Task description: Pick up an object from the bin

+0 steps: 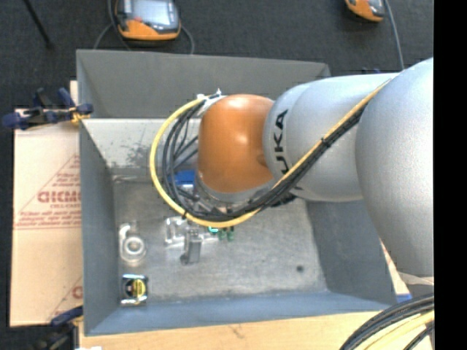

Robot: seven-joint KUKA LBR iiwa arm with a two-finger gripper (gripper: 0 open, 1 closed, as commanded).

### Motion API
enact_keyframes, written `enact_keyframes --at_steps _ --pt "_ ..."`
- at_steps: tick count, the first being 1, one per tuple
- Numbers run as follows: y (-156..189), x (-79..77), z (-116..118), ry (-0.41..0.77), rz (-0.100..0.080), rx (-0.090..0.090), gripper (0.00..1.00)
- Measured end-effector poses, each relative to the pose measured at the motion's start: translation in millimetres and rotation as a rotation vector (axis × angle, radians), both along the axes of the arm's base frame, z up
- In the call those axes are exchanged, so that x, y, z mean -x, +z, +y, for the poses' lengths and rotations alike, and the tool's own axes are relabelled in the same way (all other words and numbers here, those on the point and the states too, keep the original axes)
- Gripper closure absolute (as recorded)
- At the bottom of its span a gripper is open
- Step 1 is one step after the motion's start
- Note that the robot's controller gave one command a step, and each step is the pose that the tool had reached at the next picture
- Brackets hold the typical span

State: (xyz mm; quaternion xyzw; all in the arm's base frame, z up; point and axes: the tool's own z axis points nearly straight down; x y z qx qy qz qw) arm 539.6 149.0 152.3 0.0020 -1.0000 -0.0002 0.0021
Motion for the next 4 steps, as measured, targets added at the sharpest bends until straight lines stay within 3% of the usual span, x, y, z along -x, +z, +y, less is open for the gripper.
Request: enact_keyframes --at_steps 1,2,3,4 --pt "-85.0 -25.0 -19.0 -0.164 -0.002 0.001 0.00" --pt "-82.3 -25.9 -18.5 -0.166 -0.006 -0.001 1.00" --pt "41.6 -8.0 2.8 -0.237 -0.011 -0.002 1.00" --pt "110.4 -10.6 6.6 -0.232 -0.011 -0.002 1.00"
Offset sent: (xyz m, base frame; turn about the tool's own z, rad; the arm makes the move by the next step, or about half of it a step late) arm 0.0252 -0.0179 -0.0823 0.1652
